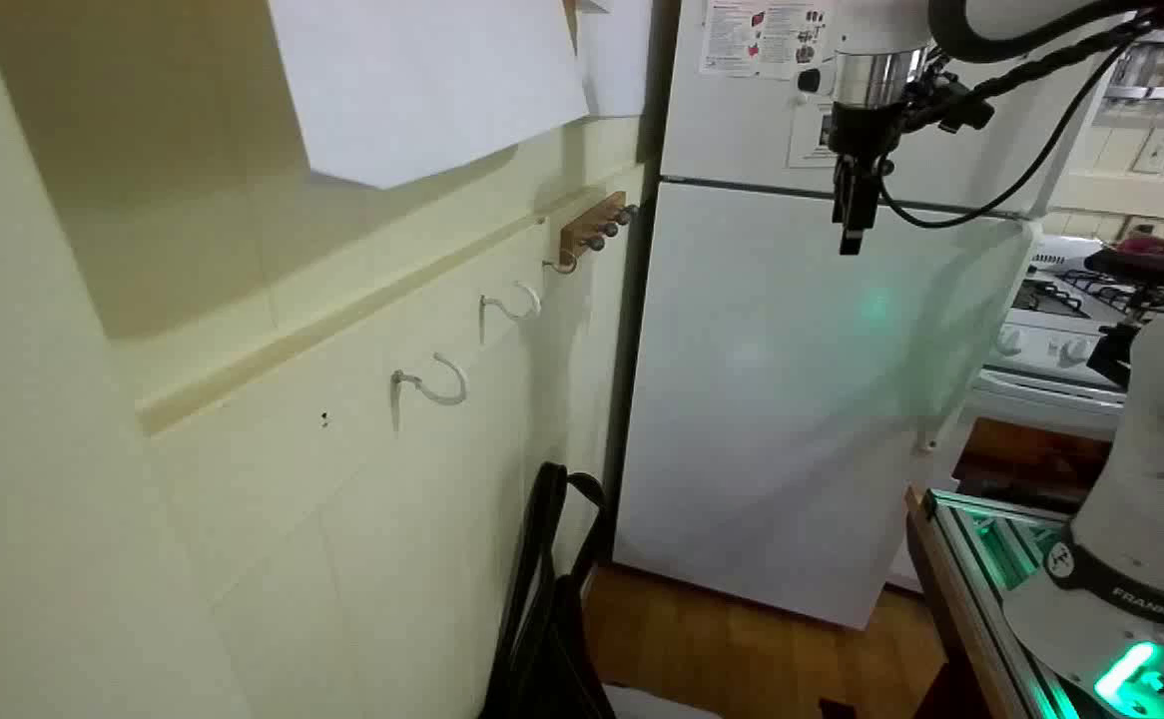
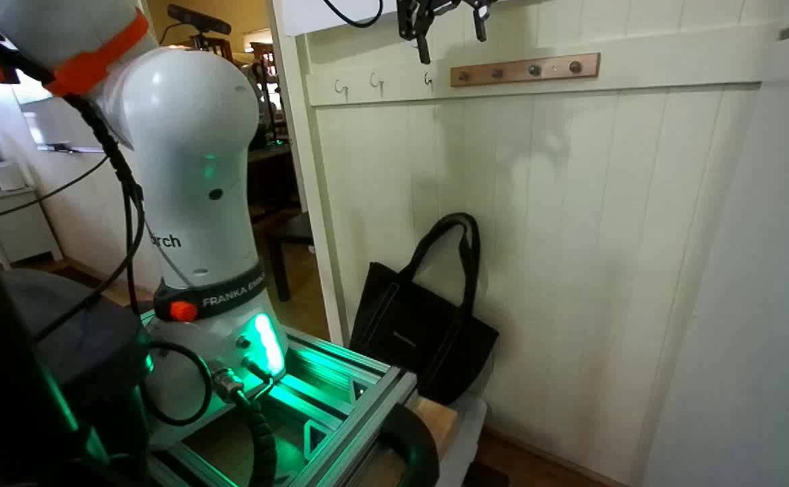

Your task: Hang the bag on one of the hooks

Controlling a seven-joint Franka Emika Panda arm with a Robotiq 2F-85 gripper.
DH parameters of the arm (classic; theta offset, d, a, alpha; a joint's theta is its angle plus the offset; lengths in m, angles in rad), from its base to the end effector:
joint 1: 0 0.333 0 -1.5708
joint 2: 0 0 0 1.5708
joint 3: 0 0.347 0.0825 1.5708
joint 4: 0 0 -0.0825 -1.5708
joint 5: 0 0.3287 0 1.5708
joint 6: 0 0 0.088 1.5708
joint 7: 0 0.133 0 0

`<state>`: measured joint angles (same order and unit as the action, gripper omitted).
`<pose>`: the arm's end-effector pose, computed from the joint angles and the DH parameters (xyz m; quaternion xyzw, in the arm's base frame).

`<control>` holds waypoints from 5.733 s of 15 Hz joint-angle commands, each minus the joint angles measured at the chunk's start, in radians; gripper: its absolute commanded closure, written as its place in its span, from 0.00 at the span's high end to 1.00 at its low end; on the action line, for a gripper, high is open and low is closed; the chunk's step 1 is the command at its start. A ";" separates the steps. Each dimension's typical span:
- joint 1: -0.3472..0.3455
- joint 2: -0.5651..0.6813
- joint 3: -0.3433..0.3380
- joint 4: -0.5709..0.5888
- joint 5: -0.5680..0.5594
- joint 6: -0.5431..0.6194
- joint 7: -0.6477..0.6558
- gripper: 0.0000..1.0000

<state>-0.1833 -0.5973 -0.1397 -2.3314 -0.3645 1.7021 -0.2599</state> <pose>0.2657 -0.1457 0.5609 0.9899 0.0083 -0.0550 0.1304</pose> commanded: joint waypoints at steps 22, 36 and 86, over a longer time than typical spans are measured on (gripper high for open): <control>0.101 0.162 0.048 0.080 0.067 0.034 0.124 1.00; 0.101 0.169 0.047 0.085 0.072 0.034 0.124 1.00; 0.307 0.632 -0.035 -0.265 1.022 1.289 -0.670 1.00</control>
<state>0.1233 0.0349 -0.1750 -2.5958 0.6573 2.9906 -0.9300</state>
